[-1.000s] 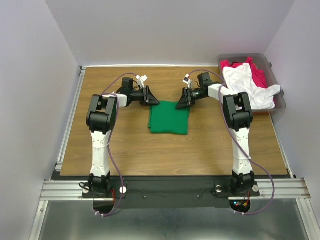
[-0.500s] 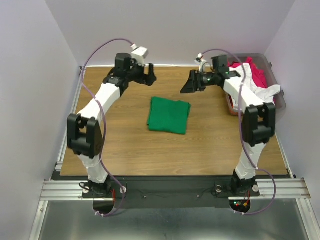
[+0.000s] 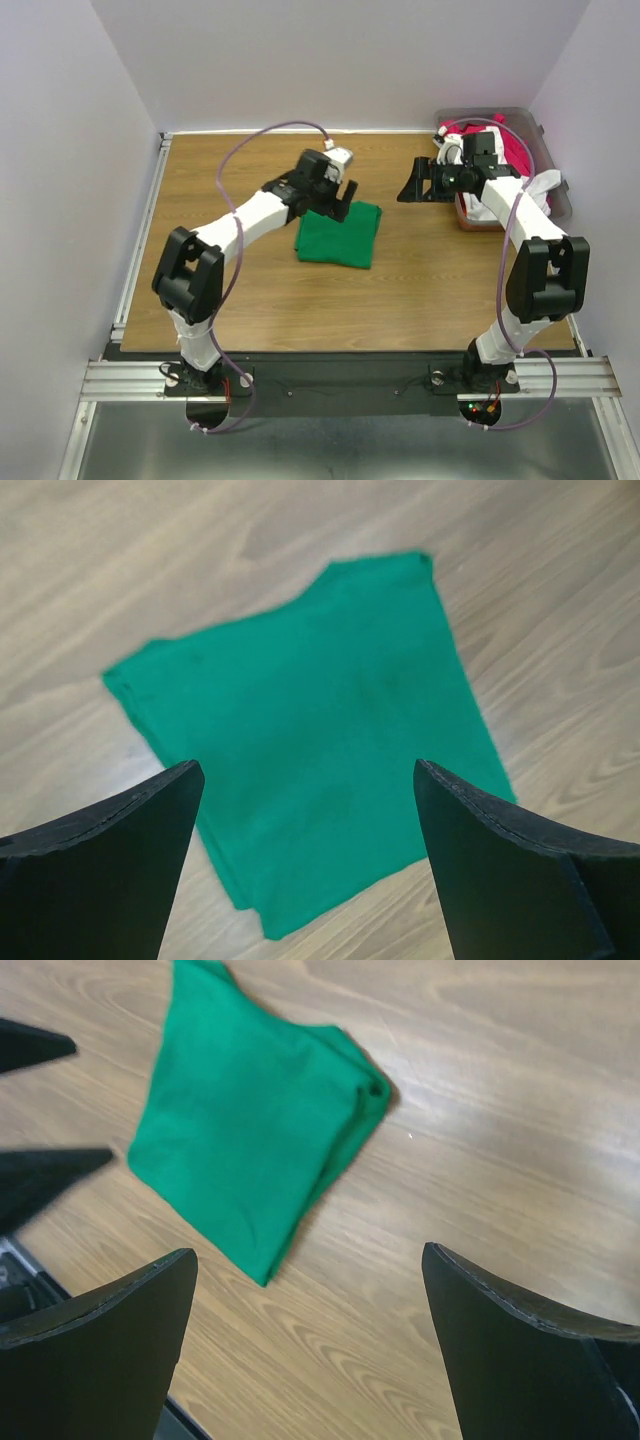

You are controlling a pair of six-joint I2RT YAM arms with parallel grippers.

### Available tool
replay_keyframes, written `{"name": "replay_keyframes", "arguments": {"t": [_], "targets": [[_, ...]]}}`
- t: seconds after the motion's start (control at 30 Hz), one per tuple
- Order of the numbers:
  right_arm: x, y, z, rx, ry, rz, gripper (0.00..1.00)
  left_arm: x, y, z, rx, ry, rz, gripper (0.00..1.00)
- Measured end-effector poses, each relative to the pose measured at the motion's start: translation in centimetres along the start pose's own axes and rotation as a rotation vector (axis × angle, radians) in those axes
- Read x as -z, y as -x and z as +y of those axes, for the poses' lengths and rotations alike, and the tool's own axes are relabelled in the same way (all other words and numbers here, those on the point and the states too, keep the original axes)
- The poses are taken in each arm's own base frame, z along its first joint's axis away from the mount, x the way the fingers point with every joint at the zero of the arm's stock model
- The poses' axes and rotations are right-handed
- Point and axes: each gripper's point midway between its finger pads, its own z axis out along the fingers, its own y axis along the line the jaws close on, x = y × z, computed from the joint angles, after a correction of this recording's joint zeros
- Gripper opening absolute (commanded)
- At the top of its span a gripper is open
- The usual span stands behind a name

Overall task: Fold and stack the t-shirts
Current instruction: Fold the tshirt, then neatly place the folded tshirt to the corner

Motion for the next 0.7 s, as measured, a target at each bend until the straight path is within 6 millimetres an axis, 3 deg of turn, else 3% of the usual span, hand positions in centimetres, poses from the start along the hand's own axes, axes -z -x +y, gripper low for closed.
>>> {"name": "replay_keyframes", "arguments": {"t": [0.1,0.23,0.37,0.47,0.57,0.7], "targets": [[-0.2,-1.5,-0.8,-0.02,-0.034,0.031,1.0,-2.4,-3.1,-2.0,-0.064,0.045,0.078,0.98],[0.0,-1.9,-1.1,-0.021,-0.056,0.039,1.0,-4.0,-5.8,-3.4,-0.098,0.065,0.143,0.81],[0.0,-1.9,-1.2,-0.019,-0.062,0.037,1.0,-5.3,-7.8,-2.2,-0.08,0.107,0.193,0.75],[0.0,-1.9,-1.2,-0.019,-0.065,0.037,1.0,-6.2,-10.1,-1.3,-0.067,0.123,0.246,0.61],[0.1,-1.9,-1.4,-0.014,-0.071,0.037,1.0,-7.1,-11.7,-0.7,-0.054,0.129,0.284,0.55],[0.1,-1.9,-1.4,-0.008,-0.072,0.037,1.0,-7.3,-11.5,0.1,-0.032,0.123,0.277,0.55]]}}
